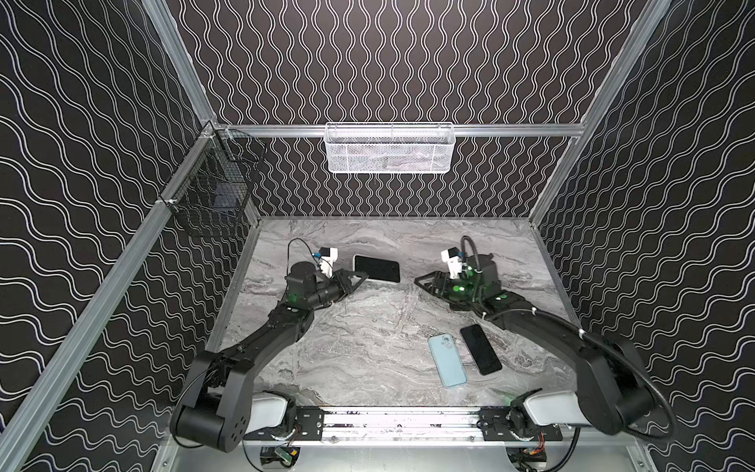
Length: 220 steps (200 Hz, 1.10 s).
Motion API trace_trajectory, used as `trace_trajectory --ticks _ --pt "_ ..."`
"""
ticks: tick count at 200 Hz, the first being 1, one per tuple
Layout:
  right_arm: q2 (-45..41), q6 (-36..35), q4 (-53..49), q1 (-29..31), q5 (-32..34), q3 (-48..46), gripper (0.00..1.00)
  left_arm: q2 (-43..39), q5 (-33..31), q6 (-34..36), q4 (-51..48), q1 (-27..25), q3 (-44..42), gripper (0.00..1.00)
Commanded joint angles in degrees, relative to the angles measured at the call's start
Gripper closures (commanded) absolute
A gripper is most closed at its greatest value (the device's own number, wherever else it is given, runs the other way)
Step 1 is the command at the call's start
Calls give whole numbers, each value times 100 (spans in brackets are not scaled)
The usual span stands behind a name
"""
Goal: Put the phone into the phone case
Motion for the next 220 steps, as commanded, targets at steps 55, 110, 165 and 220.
trace_trajectory --ticks 55,110,165,220 --pt "-244 1196 2960 -308 -2208 -695 33 407 1113 -1021 1682 -194 496 100" --pt "579 2648 5299 -299 -2526 -750 45 708 1011 -1671 2607 -474 402 100" --pt "541 2592 5146 -299 -2379 -714 76 737 916 -1597 2514 -562 419 100" --pt "428 2655 5228 -315 -2293 -802 89 800 961 -1568 2506 -609 461 100"
